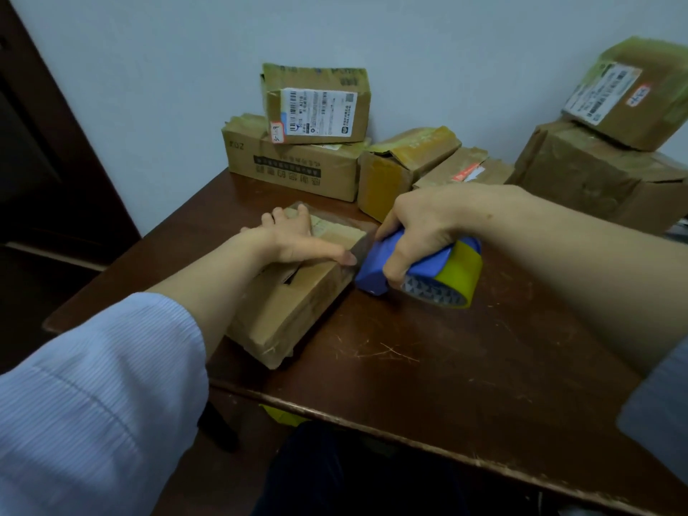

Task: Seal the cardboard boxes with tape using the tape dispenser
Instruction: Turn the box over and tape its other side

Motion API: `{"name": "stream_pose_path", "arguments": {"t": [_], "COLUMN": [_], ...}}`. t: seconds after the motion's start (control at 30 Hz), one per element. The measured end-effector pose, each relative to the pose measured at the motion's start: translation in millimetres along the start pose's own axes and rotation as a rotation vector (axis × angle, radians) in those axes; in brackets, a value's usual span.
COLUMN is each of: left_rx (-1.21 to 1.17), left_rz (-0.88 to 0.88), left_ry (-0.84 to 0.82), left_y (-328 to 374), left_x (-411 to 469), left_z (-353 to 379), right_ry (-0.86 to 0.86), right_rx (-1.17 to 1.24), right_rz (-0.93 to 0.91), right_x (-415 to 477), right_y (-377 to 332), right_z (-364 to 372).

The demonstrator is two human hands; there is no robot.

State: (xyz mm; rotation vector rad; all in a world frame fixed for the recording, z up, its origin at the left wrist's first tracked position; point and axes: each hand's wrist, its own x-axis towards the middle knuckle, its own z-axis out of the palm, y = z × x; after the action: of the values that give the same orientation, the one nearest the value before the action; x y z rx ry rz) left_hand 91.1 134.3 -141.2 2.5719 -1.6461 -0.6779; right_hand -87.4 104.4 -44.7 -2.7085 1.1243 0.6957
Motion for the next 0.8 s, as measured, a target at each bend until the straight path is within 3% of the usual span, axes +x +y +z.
{"name": "stream_pose_path", "arguments": {"t": [0.23, 0.4, 0.53, 0.67, 0.8], "left_rx": [-0.134, -0.136, -0.394, -0.737, -0.771], "left_rz": [-0.008, -0.060, -0.039, 0.082, 0.116], "left_ry": [0.041, 0.090, 0.028, -0.120, -0.086], "left_y": [-15, -18, -27, -35, -39], "left_x": [8, 8, 12, 2, 0], "left_z": [-9, -12, -23, -31, -29], "right_ry": [0.005, 0.048, 0.192, 0.206, 0.222], "right_rx": [0.013, -0.155, -0.334, -0.472, -0.314], "right_rz": [0.032, 0.038, 0.025, 0.043, 0.082], "right_x": [14, 23, 16, 24, 25], "right_y": [-13, -33, -41, -43, -40], "right_z": [-22, -24, -31, -13, -15]}}
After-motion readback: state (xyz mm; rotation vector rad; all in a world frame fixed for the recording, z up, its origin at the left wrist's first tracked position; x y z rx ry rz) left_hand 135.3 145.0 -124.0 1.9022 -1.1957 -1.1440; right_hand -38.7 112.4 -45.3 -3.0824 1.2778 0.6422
